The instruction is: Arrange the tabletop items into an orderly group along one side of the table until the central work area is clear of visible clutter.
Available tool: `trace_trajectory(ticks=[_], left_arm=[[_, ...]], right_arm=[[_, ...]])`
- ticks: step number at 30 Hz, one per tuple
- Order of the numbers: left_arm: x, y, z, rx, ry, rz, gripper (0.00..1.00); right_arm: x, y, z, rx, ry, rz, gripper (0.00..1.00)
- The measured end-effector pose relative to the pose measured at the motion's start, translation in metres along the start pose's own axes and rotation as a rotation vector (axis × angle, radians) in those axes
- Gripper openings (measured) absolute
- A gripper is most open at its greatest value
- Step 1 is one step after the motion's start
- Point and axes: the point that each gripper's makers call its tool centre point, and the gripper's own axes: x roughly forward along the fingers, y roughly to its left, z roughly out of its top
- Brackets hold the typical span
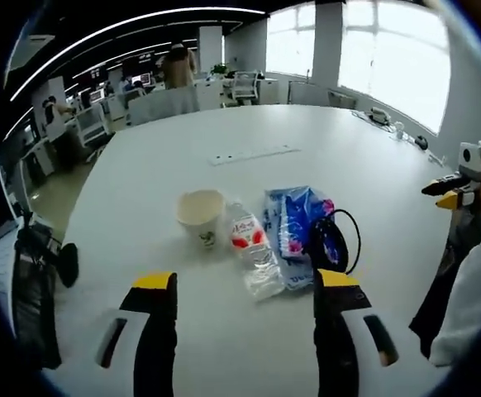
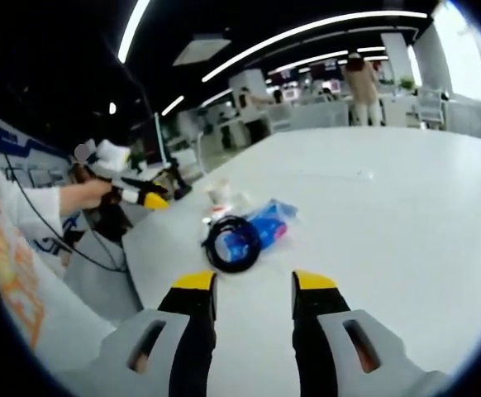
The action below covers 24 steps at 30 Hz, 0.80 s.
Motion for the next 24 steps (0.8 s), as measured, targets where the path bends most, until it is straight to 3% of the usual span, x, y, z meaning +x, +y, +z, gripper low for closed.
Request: trace_trajectory(ticks=[7,10,17,24], left_arm=[[0.014,-0.006,-0.014,-0.21,-0.025,-0.032,0.64],[0.017,-0.004,-0.015,-0.26,-0.035,-0.024,0.63],[0.028,-0.002,-0.011,-0.333,-0.038,0.0,0.58],[0.048,-0.017,-0.006,-0.371,-0.016,-0.014,0.58]], right_arm=[[-0.003,-0.003,-0.004,0.026,0.007,-0.014,0.33],[-0.005,-0.004,-0.006,0.031,0.013,-0.017,0.33],[-0.006,-0.007,-0.009,0.044,0.026,-0.024,0.33],[-0.004,-0.009,-0.009,0.05,0.033,-0.024,0.33]])
